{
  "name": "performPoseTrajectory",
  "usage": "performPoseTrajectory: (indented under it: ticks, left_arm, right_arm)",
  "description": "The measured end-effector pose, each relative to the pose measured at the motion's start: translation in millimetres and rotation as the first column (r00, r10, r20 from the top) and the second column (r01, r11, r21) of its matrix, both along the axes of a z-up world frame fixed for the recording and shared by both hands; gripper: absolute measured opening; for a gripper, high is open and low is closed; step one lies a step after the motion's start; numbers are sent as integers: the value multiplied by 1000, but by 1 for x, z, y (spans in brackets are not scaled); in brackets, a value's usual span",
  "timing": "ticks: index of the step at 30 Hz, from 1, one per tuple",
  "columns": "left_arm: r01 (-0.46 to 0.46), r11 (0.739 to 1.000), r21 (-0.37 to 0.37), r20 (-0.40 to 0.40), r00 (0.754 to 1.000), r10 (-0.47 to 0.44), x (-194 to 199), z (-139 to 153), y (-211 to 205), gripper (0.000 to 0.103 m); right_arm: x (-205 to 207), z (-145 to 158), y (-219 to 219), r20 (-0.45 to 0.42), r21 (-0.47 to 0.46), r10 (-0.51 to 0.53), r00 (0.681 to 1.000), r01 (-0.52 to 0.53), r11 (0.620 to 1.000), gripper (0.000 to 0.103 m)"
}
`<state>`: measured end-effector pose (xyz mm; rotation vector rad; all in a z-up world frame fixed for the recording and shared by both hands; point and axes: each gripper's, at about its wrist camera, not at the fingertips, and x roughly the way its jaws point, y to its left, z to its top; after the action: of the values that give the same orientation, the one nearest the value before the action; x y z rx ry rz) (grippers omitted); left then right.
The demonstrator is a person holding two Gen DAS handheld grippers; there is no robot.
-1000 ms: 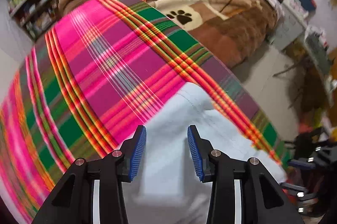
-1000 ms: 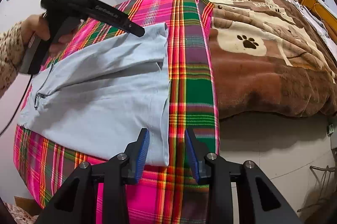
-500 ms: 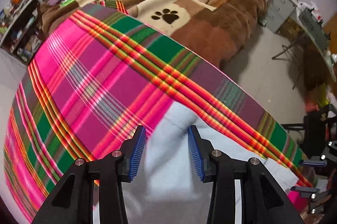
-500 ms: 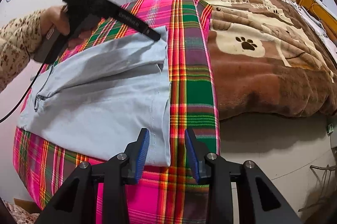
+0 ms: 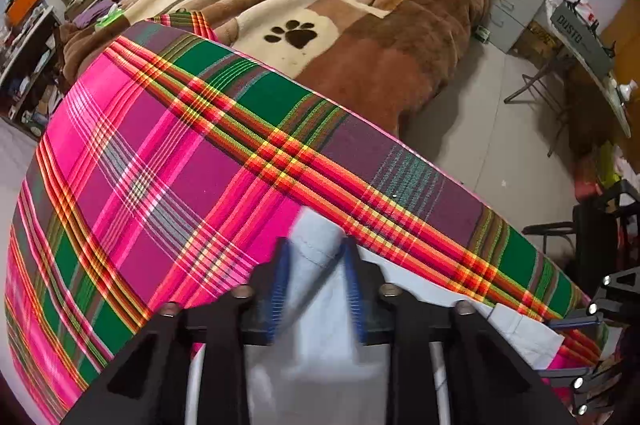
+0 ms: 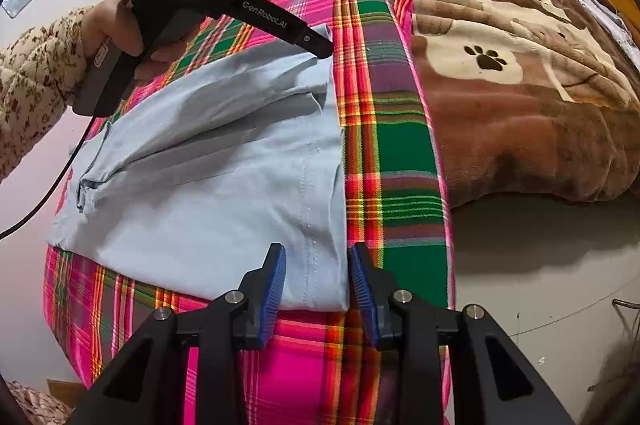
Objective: Fold clothes
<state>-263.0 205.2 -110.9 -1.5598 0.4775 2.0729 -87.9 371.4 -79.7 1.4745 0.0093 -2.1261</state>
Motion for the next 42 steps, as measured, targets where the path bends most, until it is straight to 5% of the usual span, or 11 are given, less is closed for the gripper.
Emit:
performPoseTrajectory:
  ticks: [5, 25, 42]
  left_arm:
    - [-4, 1000, 9, -23, 1000, 4, 7, 2, -2, 9]
    - [-28, 998, 49, -53, 998, 30, 8, 27, -18, 9]
    - [-136, 974, 183, -165, 972, 166, 42, 83, -92, 9]
  right_arm:
    - [-5, -2, 1, 24, -24, 0, 1000, 1, 1000, 27]
    - [-4, 3, -7, 12, -30, 30, 999, -29, 999, 6]
    - [22, 59, -57, -89, -13, 146, 985, -148, 989, 4]
